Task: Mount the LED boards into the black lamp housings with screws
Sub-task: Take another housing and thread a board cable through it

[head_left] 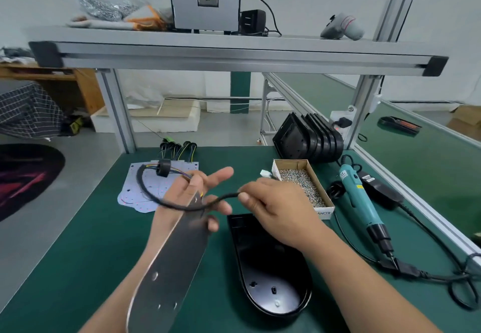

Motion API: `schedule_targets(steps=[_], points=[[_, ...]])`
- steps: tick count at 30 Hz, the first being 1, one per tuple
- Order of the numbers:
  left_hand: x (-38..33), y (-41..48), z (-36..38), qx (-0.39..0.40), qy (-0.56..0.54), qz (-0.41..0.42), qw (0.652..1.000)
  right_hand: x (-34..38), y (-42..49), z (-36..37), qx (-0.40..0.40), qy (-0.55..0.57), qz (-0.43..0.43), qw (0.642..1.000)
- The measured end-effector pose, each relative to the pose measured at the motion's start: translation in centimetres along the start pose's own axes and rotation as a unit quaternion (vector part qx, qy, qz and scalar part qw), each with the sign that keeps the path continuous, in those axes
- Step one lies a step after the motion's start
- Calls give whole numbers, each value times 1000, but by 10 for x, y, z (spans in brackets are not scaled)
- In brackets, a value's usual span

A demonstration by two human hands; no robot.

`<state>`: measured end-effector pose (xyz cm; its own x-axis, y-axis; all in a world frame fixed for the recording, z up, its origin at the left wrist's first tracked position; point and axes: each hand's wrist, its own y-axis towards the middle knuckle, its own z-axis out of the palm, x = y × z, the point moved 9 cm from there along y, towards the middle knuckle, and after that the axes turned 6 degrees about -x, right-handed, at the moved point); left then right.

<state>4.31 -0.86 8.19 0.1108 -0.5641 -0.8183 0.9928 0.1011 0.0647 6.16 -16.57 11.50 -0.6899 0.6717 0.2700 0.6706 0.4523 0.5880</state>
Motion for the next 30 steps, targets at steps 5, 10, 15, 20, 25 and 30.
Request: schedule_targets(steps=[5,10,15,20,25,30], points=[[16,-9,11,17,-27,-12,999,-8,-3,7,23,-5,48,999],[11,-9,10,-38,25,20,999,-7,-2,4,4,55,42,998],[-10,-6,-15,-145,44,50,987,-14,-2,-4,-57,-10,-12,998],[-32,-16,-30,-203,126,133,962,-31,1,-27,-176,-77,-8,981],[-55,-25,-42,-243,145,211,936,-61,-5,-36,-180,-111,110,971],[-57,-17,-65,-286,199,213,913,-98,-11,-43,-107,-74,218,967]])
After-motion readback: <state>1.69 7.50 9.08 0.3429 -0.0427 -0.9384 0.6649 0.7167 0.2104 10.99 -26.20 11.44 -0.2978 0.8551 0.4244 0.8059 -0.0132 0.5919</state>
